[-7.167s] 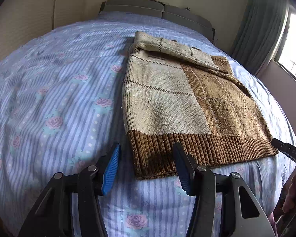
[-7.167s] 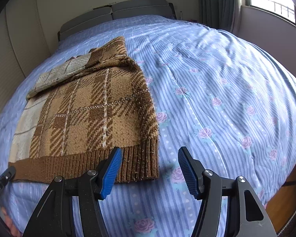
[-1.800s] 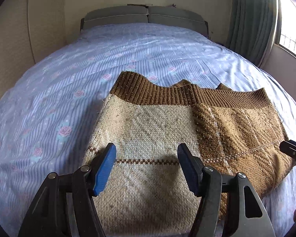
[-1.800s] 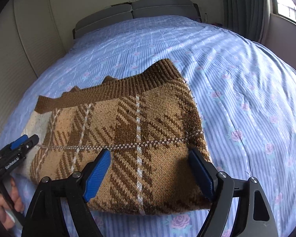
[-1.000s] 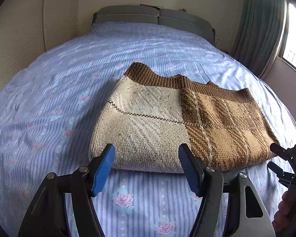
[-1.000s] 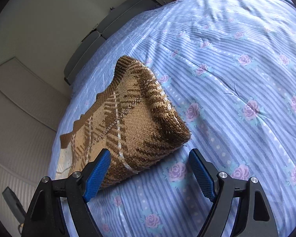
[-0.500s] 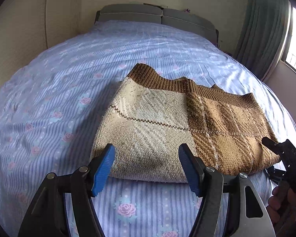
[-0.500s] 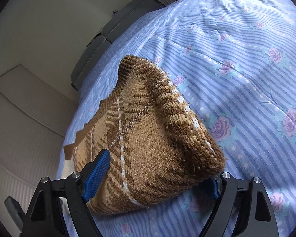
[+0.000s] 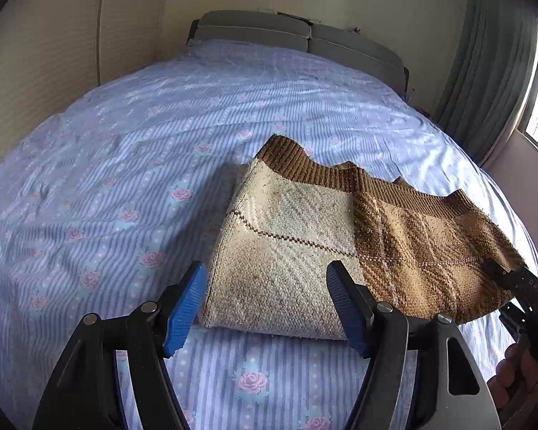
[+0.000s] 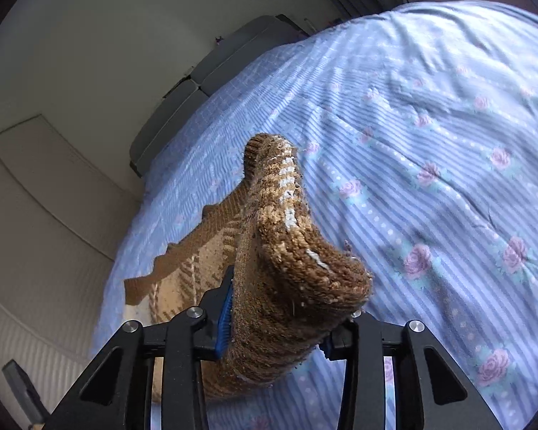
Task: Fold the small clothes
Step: 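Grasp the folded sweater edge with the right gripper and fold it over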
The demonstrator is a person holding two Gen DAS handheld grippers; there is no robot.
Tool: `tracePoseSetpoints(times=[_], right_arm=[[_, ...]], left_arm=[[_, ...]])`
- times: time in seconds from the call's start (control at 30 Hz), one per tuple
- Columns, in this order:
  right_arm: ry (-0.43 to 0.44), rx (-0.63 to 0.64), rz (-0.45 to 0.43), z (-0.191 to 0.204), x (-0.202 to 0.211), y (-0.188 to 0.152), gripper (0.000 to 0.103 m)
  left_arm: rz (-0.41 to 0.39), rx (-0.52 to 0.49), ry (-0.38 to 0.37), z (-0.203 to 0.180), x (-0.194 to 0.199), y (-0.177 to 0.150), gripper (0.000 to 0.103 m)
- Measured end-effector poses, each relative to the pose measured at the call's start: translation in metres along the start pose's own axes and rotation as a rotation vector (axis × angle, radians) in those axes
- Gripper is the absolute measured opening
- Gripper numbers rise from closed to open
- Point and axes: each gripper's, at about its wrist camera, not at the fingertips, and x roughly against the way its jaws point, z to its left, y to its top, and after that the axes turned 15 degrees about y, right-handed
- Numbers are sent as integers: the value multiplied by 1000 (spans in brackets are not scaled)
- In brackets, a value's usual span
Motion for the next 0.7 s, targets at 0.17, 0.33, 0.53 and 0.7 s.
tracePoseSetpoints(times=[0.17,0.33,0.53,0.7], right_arm=[[-75,238,-36,69,-2,2,34],[-143,527,-41,149,-26,-18,32],[-168,808,34,227,-77,-70,30],[-206,1094,203,257,-127,-148,29]], left_arm=[[-2,31,30,25,7,7,69],[-16,67,70,68,15,12,69],[-36,121,137,134,20,13,75],[-12,170,174,183,13,6,75]])
